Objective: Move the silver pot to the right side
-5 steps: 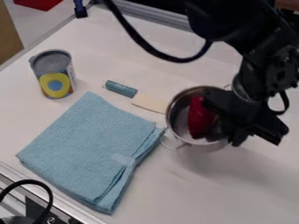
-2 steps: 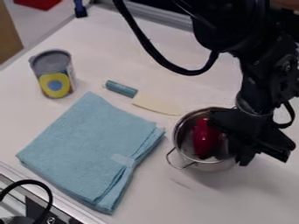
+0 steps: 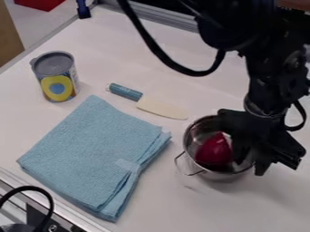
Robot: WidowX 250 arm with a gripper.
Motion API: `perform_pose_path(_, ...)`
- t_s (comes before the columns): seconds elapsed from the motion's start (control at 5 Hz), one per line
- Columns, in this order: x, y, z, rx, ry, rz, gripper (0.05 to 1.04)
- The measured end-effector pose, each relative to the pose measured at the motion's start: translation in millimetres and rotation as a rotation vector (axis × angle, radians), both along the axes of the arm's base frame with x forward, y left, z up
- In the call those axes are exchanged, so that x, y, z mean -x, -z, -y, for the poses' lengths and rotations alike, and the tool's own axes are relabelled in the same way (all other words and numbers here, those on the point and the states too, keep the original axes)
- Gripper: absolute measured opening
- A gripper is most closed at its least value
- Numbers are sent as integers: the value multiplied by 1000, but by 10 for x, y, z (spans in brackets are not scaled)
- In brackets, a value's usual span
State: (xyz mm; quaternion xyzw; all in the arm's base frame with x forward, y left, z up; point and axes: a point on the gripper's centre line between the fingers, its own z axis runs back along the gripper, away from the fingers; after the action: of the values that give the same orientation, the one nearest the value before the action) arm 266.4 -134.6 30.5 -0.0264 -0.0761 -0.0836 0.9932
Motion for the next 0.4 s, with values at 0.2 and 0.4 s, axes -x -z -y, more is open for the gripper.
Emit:
perform_pose_path(0.2, -62, -145, -57, 36, -1, 4, 774)
perform_pose_path(0.4, -93, -227, -136, 63, -10, 4, 991)
